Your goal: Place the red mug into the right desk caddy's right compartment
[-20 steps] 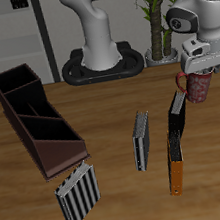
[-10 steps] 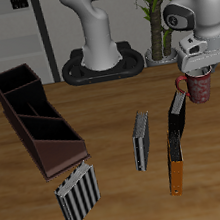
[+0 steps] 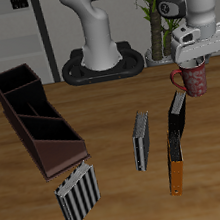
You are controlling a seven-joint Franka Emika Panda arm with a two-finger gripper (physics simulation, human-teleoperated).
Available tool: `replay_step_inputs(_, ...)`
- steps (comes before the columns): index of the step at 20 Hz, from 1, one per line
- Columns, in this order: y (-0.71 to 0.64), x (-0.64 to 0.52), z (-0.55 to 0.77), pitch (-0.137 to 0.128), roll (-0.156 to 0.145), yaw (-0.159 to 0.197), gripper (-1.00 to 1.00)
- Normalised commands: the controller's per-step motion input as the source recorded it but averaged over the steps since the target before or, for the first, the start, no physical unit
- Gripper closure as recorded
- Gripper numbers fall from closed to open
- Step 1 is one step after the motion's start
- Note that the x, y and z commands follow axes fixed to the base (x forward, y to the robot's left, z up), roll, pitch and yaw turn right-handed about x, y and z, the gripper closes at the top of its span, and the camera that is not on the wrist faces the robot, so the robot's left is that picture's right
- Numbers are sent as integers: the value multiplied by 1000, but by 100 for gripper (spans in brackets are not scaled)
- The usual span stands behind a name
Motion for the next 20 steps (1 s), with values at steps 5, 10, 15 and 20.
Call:
replay_step_inputs(5,-211,-32,166,-7,8,9,100)
replay_step_inputs(10,-382,-108,310,-37,-15,23,100)
replay_step_inputs(15,-464,-76,260,-38,-7,42,100)
replay_step_inputs(20,-338,-6,119,-17,-16,56,100)
